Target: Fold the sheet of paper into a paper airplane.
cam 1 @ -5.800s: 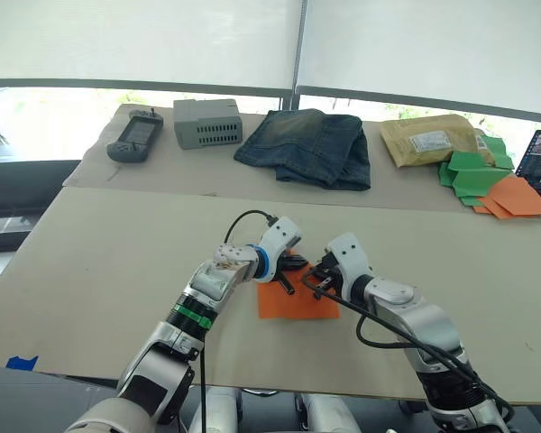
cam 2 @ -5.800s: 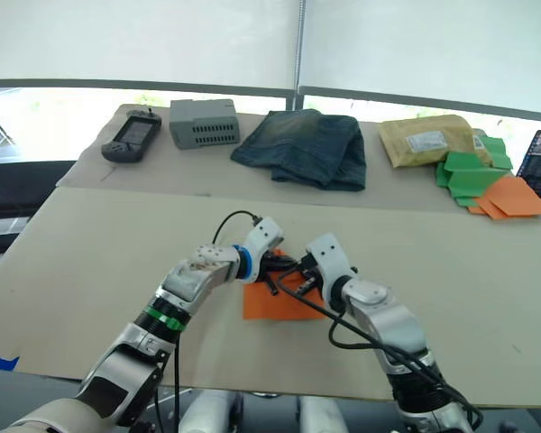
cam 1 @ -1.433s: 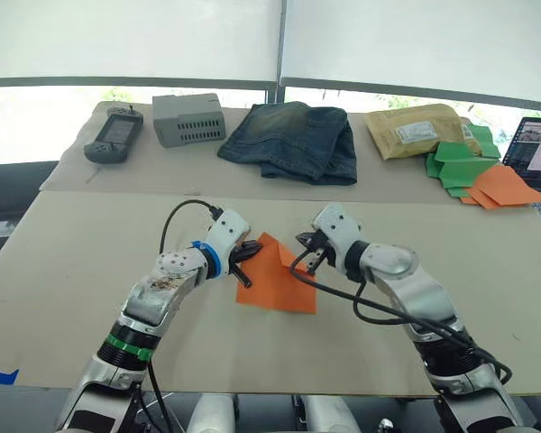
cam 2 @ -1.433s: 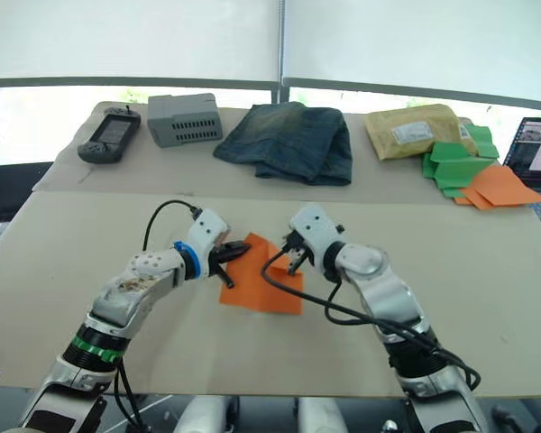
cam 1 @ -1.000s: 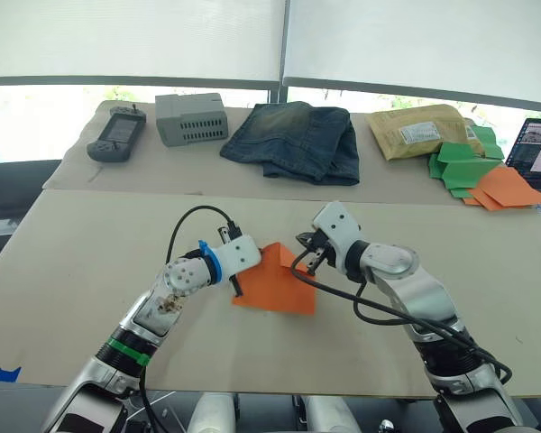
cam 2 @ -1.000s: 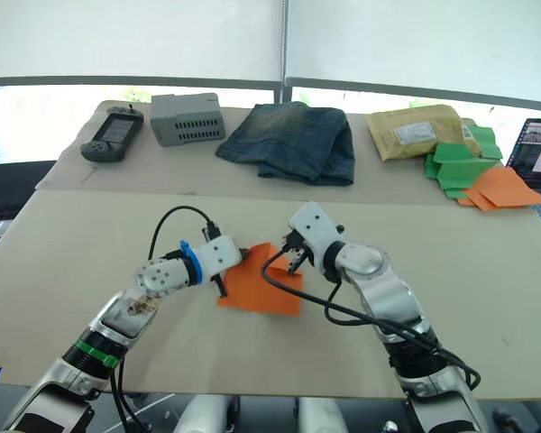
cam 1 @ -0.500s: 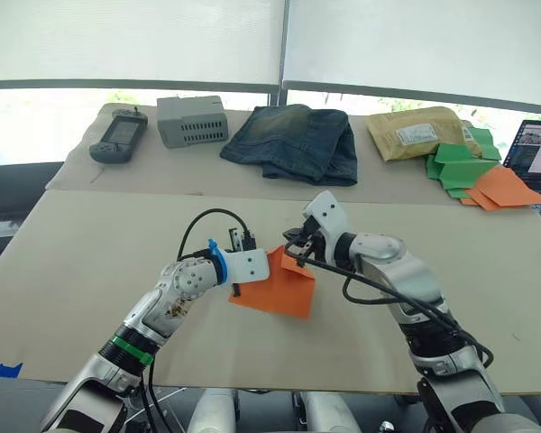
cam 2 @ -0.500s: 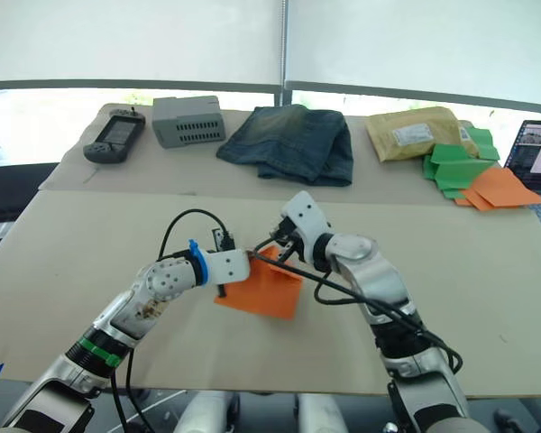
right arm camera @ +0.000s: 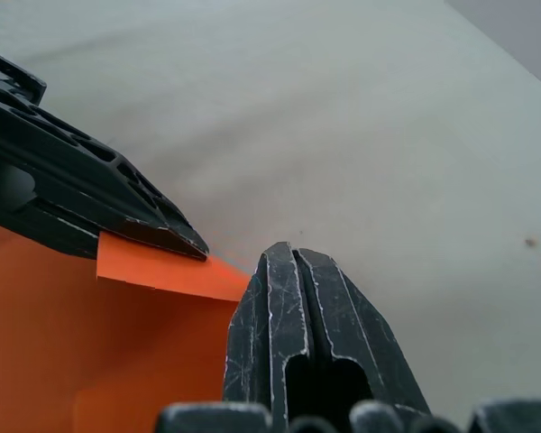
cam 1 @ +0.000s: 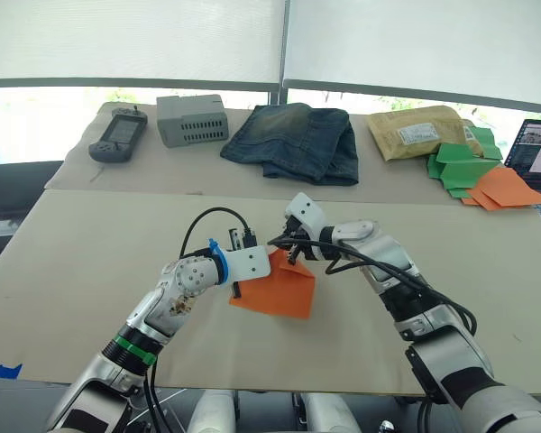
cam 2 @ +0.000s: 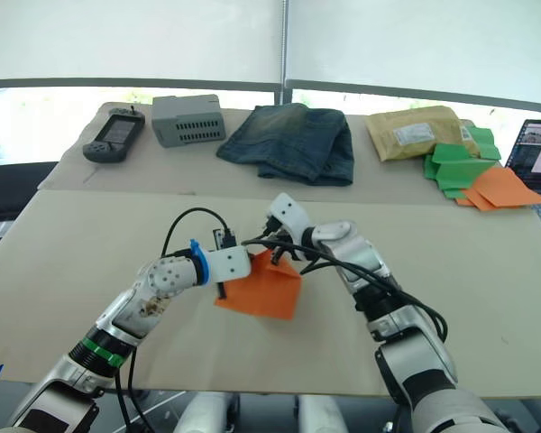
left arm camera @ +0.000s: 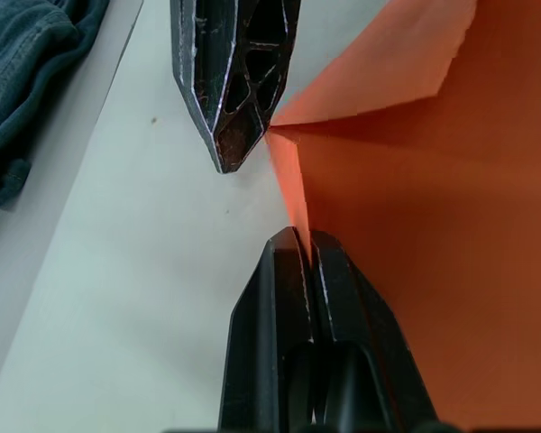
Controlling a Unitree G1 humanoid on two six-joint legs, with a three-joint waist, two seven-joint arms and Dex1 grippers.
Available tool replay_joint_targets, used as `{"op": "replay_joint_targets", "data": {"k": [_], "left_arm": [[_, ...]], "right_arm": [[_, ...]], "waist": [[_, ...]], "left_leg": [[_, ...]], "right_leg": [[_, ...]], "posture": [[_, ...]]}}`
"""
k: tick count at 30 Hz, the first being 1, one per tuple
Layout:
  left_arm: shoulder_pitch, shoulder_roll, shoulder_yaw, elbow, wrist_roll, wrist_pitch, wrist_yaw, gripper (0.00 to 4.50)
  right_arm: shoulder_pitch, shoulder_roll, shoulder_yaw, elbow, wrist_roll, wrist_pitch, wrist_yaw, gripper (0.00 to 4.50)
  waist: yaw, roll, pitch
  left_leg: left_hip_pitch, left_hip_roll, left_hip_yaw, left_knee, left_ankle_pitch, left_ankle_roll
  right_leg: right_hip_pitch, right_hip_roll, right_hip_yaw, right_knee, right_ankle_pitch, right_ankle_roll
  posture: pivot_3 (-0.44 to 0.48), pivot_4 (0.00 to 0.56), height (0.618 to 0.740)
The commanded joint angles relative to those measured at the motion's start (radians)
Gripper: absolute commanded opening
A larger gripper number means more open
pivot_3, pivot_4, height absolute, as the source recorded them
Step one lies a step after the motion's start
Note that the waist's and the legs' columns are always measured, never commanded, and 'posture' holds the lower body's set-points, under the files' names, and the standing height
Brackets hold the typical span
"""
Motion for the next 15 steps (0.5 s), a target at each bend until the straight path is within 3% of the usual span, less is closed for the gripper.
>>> {"op": "replay_joint_targets", "data": {"k": [1, 3, 4, 12, 15], "left_arm": [[-0.037, -0.002, 0.005, -0.033, 0.008, 0.013, -0.027, 0.04], [-0.040, -0.006, 0.009, -0.035, 0.006, 0.024, -0.031, 0.04], [-0.041, -0.011, 0.016, -0.038, -0.003, 0.035, -0.033, 0.28], [-0.035, -0.017, 0.032, -0.068, -0.021, 0.100, -0.053, 2.82], [-0.029, -0.020, 0.048, -0.092, -0.045, 0.148, -0.067, 2.82]], "right_arm": [[-0.039, -0.003, 0.015, 0.002, -0.006, -0.022, 0.057, 0.00], [-0.039, -0.004, 0.020, 0.003, -0.012, -0.021, 0.069, 0.00], [-0.038, -0.004, 0.022, 0.003, -0.013, -0.021, 0.073, 0.00], [-0.026, -0.013, 0.021, -0.027, -0.021, -0.005, 0.095, 0.00], [-0.006, -0.019, 0.021, -0.058, -0.021, 0.009, 0.102, 0.00]], "waist": [[0.000, 0.000, 0.000], [0.000, 0.000, 0.000], [0.000, 0.000, 0.000], [0.003, 0.000, 0.000], [0.003, 0.000, 0.000]], "left_leg": [[0.000, 0.000, 0.000, 0.000, 0.000, 0.000], [0.000, 0.000, 0.000, 0.000, 0.000, 0.000], [0.000, 0.000, 0.000, 0.000, 0.000, 0.000], [0.000, 0.000, 0.000, 0.000, 0.000, 0.000], [0.000, 0.000, 0.000, 0.000, 0.000, 0.000]], "right_leg": [[0.000, 0.000, 0.000, 0.000, 0.000, 0.000], [0.000, 0.000, 0.000, 0.000, 0.000, 0.000], [0.000, 0.000, 0.000, 0.000, 0.000, 0.000], [0.000, 0.000, 0.000, 0.000, 0.000, 0.000], [0.000, 0.000, 0.000, 0.000, 0.000, 0.000]], "posture": [[0.000, 0.150, 0.728], [0.000, 0.150, 0.728], [0.000, 0.150, 0.728], [0.000, 0.150, 0.728], [0.000, 0.150, 0.728]]}}
